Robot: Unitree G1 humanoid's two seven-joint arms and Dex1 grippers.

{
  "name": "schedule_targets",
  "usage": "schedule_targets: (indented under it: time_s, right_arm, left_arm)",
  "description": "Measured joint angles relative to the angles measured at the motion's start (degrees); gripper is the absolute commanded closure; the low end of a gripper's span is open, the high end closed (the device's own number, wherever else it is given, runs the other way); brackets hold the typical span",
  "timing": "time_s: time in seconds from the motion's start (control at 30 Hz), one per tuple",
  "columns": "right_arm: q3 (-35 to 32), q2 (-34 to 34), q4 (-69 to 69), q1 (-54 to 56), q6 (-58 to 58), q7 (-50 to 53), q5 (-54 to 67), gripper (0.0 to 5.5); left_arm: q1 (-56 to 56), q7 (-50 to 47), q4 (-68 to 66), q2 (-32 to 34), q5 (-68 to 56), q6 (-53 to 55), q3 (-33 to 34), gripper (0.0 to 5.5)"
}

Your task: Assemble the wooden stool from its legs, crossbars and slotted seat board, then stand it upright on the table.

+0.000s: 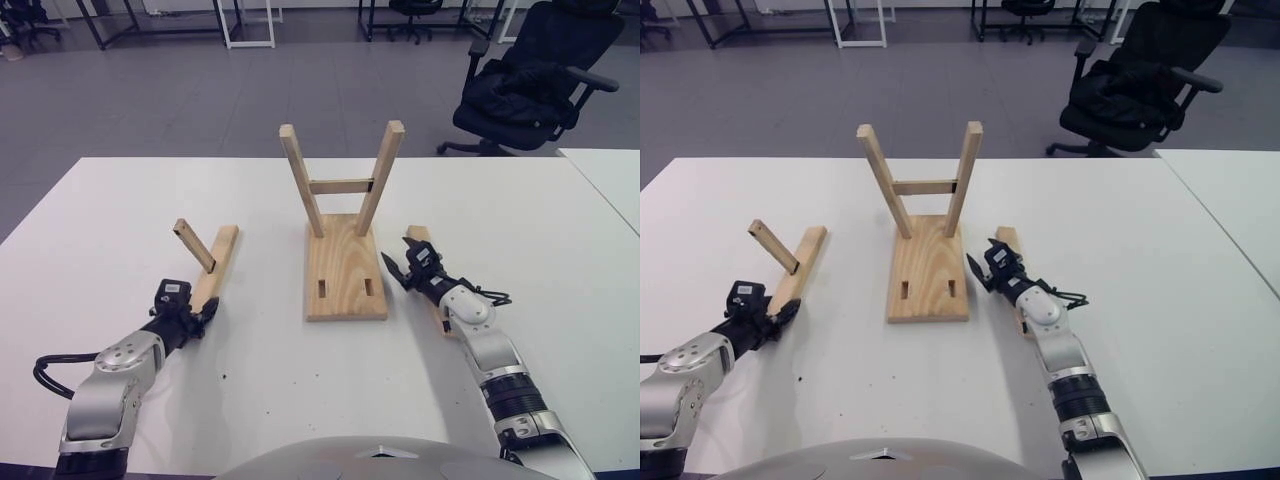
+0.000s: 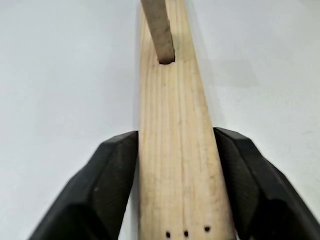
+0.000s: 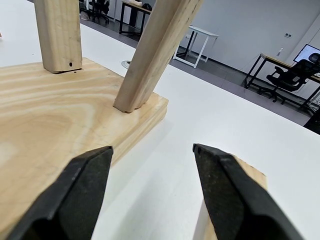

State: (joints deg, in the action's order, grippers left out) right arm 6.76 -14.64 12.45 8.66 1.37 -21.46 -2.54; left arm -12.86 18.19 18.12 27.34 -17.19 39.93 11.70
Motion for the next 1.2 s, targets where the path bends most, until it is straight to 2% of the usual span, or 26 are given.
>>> schedule_targets:
  time_s: [0.1,0.3,0.47,0.53,0.6,0.63,0.8,0.93,1.2]
  right_arm:
    - [-0.4,0.2,-0.4,0.0,-1.0,0.0,0.7,2.50]
    - [-6.1,0.3,-5.3,0.2,-7.1,-4.3,11.4,2.50]
    - [-14.1,0.7,-13.4,4.8,-18.7,-6.6,27.8,1.59]
    - [-16.5,0.9,-17.8,6.3,-24.6,-6.0,35.0,1.22]
    - [-18.8,1.0,-22.6,9.8,-30.4,-4.2,42.9,0.83]
    - [-19.7,1.1,-24.6,11.7,-32.7,-2.9,45.7,0.80]
    - [-21.0,5.3,-29.6,20.7,-42.7,8.8,61.2,0.79]
    - [-21.5,8.9,-31.5,23.0,-46.3,19.2,74.9,0.79]
    - [-22.3,7.8,-31.6,23.1,-46.6,30.7,92.1,0.79]
  left_arm:
    - [-0.1,0.3,-0.2,0.1,1.1,-1.2,-0.5,3.44]
    - [-1.0,2.0,-2.7,0.0,2.0,-7.5,0.6,3.44]
    - [4.8,4.7,-1.9,-0.3,-3.2,-23.0,11.0,3.44]
    - [7.6,5.0,0.6,0.0,-5.8,-24.5,14.3,3.44]
    - [11.2,5.1,5.2,1.6,-8.7,-24.0,15.1,3.44]
    - [12.9,5.3,7.3,2.5,-9.8,-23.6,15.0,3.44]
    - [18.7,6.2,19.2,3.8,-15.3,-17.9,6.9,3.44]
    - [20.5,7.6,22.8,4.0,-16.5,-15.1,-0.3,3.45]
    - [17.8,13.0,22.7,5.8,-11.3,-16.4,-9.0,3.45]
